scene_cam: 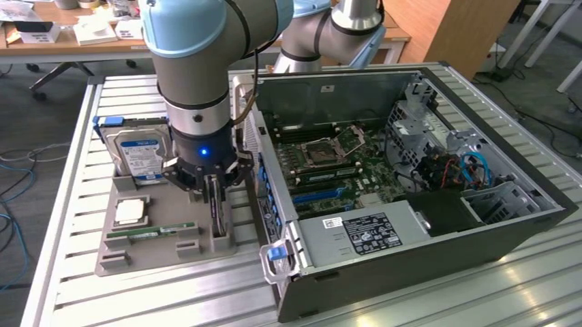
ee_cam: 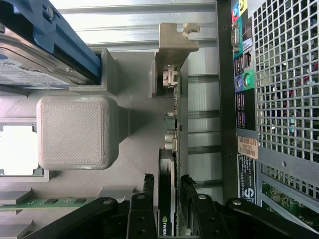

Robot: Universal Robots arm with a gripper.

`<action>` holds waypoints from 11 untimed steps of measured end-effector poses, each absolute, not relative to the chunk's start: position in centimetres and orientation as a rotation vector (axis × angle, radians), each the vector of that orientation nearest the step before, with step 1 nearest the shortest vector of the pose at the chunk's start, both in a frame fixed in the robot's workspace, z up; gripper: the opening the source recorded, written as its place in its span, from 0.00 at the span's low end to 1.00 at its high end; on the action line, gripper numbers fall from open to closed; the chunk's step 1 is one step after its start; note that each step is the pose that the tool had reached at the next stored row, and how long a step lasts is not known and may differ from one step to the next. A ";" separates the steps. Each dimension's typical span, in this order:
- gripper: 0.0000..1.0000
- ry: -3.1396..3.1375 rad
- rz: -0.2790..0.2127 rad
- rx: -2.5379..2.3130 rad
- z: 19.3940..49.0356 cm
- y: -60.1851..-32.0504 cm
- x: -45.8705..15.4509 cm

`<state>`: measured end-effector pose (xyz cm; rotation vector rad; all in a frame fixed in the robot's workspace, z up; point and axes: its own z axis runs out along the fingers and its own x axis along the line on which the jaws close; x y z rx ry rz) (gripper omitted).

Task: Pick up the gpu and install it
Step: 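Pick up the gpu and move the gpu toward the slot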

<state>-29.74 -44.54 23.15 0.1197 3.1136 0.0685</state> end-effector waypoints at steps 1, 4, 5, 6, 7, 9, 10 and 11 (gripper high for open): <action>0.35 3.114 0.068 0.120 23.2 -44.5 -29.7; 0.27 3.113 0.068 0.120 23.2 -44.5 -29.7; 0.27 3.114 0.068 0.120 23.2 -44.5 -29.7; 0.26 3.114 0.068 0.120 23.2 -44.5 -29.7; 0.26 3.114 0.068 0.120 23.2 -44.5 -29.7; 0.26 3.114 0.068 0.120 23.2 -44.5 -29.7; 0.26 3.114 0.069 0.120 23.2 -44.5 -29.7; 0.26 3.114 0.068 0.120 23.2 -44.5 -29.7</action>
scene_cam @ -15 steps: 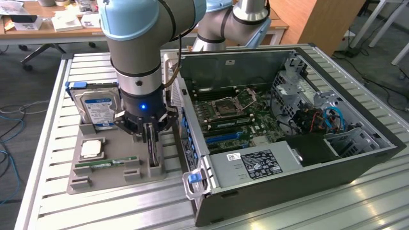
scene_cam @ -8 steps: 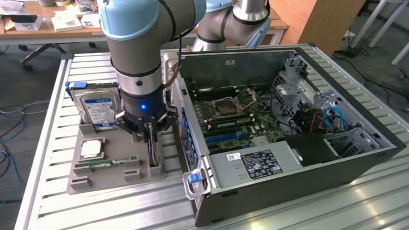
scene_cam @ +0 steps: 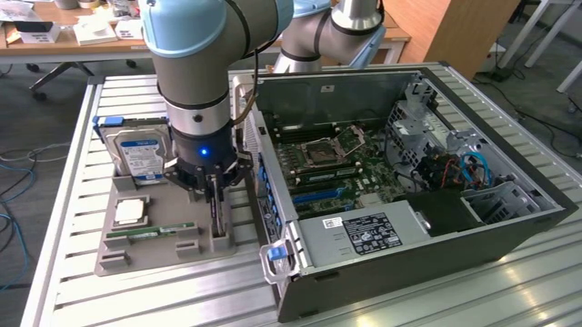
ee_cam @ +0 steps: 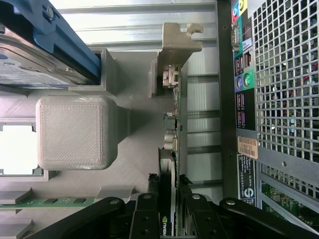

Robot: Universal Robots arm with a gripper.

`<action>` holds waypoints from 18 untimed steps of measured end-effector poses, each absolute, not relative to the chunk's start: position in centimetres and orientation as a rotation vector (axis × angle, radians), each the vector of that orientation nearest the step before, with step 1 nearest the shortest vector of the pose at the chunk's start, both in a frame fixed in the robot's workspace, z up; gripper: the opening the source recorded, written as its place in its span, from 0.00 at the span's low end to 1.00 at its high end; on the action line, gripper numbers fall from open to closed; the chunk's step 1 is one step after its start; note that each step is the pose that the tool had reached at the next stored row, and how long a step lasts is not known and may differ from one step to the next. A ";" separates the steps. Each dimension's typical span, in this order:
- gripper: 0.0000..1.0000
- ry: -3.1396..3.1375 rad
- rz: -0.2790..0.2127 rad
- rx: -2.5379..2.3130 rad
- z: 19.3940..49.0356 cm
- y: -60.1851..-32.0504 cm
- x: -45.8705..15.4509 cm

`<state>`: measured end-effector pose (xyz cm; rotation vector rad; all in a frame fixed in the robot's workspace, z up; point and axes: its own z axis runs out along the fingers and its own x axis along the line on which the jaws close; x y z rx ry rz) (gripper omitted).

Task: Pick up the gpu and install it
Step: 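Pick up the gpu and move the gpu toward the slot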

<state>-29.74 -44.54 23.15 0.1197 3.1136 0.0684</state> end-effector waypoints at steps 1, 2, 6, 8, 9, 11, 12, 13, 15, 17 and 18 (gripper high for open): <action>0.26 3.114 0.068 0.120 23.2 -44.5 -29.7; 0.26 3.114 0.069 0.120 23.2 -44.5 -29.7; 0.26 3.114 0.069 0.119 23.2 -44.5 -29.7; 0.26 3.114 0.069 0.103 23.2 -44.5 -29.7; 0.26 3.115 0.069 0.089 23.2 -44.5 -29.7; 0.26 3.116 0.069 0.070 23.2 -44.5 -29.7; 0.26 3.116 0.069 0.065 23.2 -44.5 -29.7; 0.26 3.116 0.069 0.063 23.2 -44.5 -29.7; 0.26 3.116 0.069 0.063 23.2 -44.5 -29.7; 0.26 3.116 0.069 0.063 23.2 -44.5 -29.7; 0.26 3.116 0.069 0.062 23.2 -44.5 -29.7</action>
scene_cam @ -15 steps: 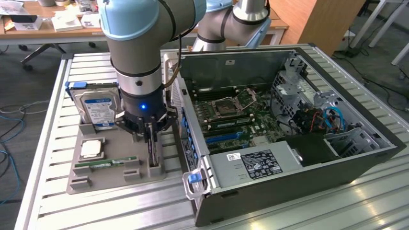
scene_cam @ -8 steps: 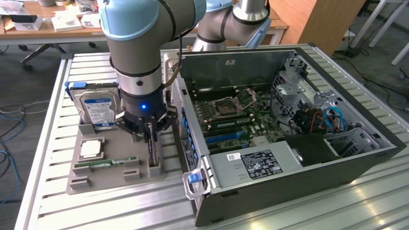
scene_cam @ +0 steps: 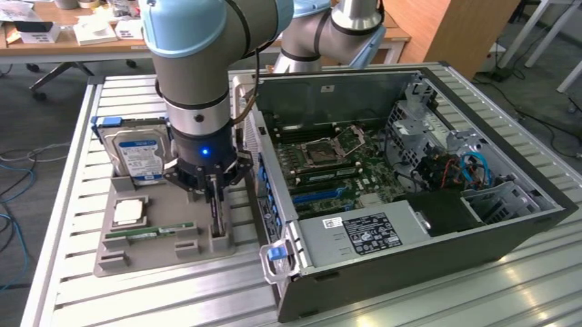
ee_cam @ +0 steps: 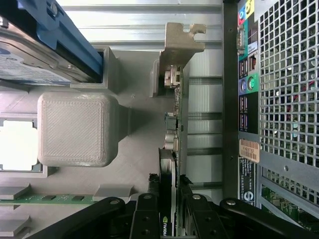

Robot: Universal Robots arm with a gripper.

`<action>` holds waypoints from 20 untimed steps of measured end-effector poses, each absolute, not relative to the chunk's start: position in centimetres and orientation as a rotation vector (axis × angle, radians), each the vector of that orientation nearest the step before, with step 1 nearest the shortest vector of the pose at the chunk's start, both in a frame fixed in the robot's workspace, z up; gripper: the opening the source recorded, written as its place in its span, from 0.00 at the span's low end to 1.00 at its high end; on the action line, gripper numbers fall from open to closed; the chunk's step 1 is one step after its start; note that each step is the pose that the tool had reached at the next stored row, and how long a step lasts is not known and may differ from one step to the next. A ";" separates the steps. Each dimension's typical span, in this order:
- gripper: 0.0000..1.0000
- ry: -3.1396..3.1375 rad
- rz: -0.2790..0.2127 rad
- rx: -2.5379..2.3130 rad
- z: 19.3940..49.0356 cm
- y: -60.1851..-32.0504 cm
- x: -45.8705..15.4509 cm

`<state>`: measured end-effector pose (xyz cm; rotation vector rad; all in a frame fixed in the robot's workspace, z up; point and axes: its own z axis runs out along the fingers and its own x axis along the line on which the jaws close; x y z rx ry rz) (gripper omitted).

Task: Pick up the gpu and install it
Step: 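Pick up the gpu and move the gpu toward the slot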

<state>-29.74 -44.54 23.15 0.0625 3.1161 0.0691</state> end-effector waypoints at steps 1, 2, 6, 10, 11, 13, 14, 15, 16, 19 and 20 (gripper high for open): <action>0.26 3.116 0.069 0.063 23.2 -44.5 -29.7; 0.26 3.116 0.070 0.062 23.2 -44.5 -29.7; 0.26 3.116 0.069 0.063 23.5 -44.5 -29.7; 0.26 3.116 0.069 0.062 23.8 -44.5 -29.7; 0.26 3.116 0.069 0.062 23.9 -44.5 -29.7; 0.26 3.116 0.069 0.062 24.1 -44.5 -29.7; 0.26 3.116 0.069 0.062 24.4 -44.5 -29.7; 0.26 3.116 0.069 0.062 24.6 -44.5 -29.7; 0.26 3.116 0.069 0.063 24.8 -44.5 -29.7; 0.26 3.116 0.069 0.062 25.3 -44.5 -29.7; 0.26 3.116 0.069 0.063 25.5 -44.5 -29.7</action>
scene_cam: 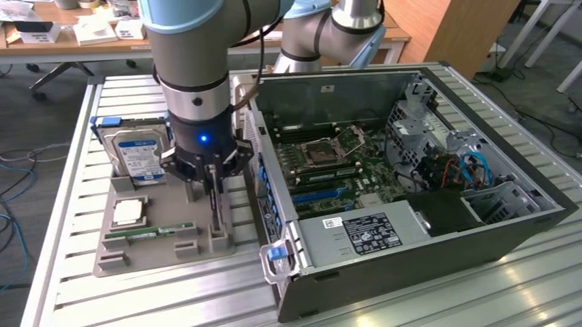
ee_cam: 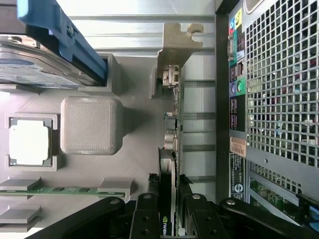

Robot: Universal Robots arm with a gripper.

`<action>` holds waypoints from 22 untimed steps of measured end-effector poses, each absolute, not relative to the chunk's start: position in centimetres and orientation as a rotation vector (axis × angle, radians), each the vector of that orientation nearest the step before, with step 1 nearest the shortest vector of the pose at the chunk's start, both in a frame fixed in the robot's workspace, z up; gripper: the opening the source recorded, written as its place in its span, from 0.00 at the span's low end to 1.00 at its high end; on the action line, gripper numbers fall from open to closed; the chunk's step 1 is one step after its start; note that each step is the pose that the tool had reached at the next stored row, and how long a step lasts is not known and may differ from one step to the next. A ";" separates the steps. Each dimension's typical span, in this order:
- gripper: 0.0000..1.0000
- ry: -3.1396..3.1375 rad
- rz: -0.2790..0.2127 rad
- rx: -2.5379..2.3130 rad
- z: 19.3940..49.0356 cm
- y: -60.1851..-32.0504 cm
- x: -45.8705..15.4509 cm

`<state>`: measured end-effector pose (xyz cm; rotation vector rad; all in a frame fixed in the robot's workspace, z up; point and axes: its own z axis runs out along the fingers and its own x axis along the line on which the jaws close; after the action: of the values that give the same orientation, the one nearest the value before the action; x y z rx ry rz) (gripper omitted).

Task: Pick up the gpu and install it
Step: 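Pick up the gpu and move the gpu toward the slot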

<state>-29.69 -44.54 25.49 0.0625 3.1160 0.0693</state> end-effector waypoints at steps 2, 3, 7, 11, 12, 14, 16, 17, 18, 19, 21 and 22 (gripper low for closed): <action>0.26 3.116 0.069 0.063 25.9 -44.5 -29.7; 0.26 3.116 0.069 0.062 26.1 -44.5 -29.7; 0.26 3.116 0.069 0.062 27.0 -44.5 -29.7; 0.26 3.116 0.069 0.063 29.2 -44.5 -29.7; 0.26 3.116 0.069 0.063 30.6 -44.5 -29.6; 0.26 3.116 0.069 0.063 32.8 -44.5 -29.6; 0.26 3.116 0.069 0.063 33.6 -44.5 -29.6; 0.26 3.116 0.069 0.063 34.0 -44.5 -29.6; 0.26 3.116 0.069 0.063 34.4 -44.5 -29.6; 0.26 3.116 0.069 0.063 34.8 -44.5 -29.6; 0.26 3.116 0.069 0.063 35.6 -44.5 -29.6; 0.26 3.116 0.069 0.063 36.0 -44.5 -29.6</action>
<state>-29.63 -44.54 36.01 0.0625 3.1160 0.0693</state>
